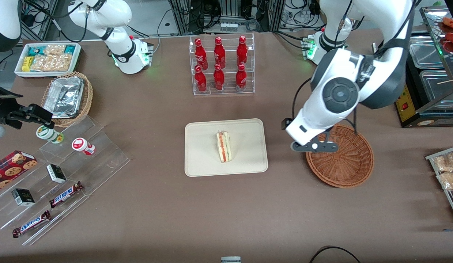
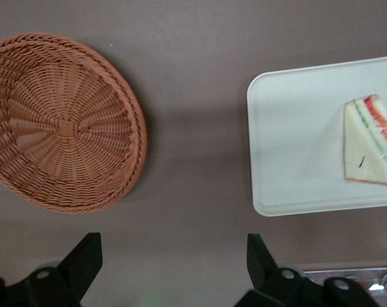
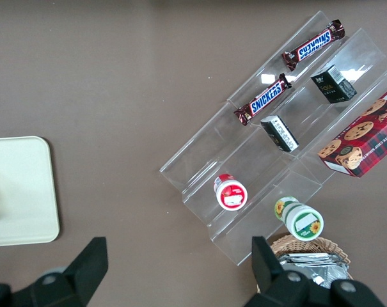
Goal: Place sandwich from basket to tray
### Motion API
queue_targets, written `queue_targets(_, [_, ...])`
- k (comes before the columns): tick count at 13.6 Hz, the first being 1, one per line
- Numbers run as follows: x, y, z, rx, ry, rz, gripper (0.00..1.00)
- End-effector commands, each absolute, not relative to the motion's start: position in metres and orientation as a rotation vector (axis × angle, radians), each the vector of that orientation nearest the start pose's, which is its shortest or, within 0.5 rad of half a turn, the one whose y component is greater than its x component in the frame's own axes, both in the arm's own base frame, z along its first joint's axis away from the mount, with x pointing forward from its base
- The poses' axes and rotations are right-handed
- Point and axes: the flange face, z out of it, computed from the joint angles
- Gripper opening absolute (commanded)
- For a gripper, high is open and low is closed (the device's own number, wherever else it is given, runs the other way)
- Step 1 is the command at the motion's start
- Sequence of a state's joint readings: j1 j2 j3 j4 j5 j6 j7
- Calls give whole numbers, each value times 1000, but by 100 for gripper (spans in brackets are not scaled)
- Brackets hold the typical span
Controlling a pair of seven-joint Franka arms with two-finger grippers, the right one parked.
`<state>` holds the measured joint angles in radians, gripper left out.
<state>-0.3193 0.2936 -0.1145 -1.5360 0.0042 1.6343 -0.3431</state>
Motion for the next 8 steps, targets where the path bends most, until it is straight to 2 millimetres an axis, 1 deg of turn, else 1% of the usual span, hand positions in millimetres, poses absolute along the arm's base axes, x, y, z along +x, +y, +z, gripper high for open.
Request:
queue_targets(1, [556, -201, 491, -3095, 226, 303, 100])
queue_targets(4, [551, -151, 512, -3094, 294, 345, 100])
queue_targets(5, [545, -136, 524, -3095, 304, 335, 100])
queue_targets(6, [541, -114, 533, -3099, 317, 341, 100])
queue_targets(8, [530, -94, 553, -3096, 346, 360, 100])
